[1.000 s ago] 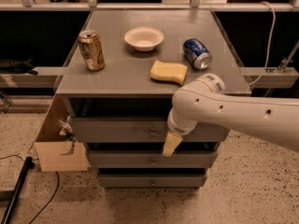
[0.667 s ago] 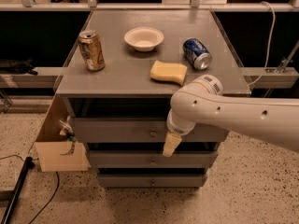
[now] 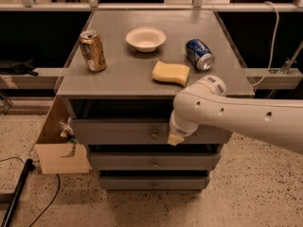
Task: Open top drawer
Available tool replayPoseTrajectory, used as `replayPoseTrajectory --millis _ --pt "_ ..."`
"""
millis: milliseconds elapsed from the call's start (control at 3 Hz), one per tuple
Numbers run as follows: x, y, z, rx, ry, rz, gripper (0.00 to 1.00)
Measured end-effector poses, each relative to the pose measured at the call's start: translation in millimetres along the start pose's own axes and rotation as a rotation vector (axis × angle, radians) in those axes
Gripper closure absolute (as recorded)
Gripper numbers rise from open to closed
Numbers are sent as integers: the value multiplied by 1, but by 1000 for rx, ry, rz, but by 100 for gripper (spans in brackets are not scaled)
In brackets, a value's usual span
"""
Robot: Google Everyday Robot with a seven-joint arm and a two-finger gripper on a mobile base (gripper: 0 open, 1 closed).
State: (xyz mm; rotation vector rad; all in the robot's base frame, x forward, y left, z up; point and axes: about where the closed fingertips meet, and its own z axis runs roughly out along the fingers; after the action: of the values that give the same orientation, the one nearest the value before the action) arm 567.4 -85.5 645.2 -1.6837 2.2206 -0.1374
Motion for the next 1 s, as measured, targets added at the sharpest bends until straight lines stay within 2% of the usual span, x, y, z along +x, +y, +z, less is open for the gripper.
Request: replayPoseTrajectory --millis 667,1000 --pt "-1 -1 -3 0 0 0 88" --pt "3 6 -11 -15 8 -7 100"
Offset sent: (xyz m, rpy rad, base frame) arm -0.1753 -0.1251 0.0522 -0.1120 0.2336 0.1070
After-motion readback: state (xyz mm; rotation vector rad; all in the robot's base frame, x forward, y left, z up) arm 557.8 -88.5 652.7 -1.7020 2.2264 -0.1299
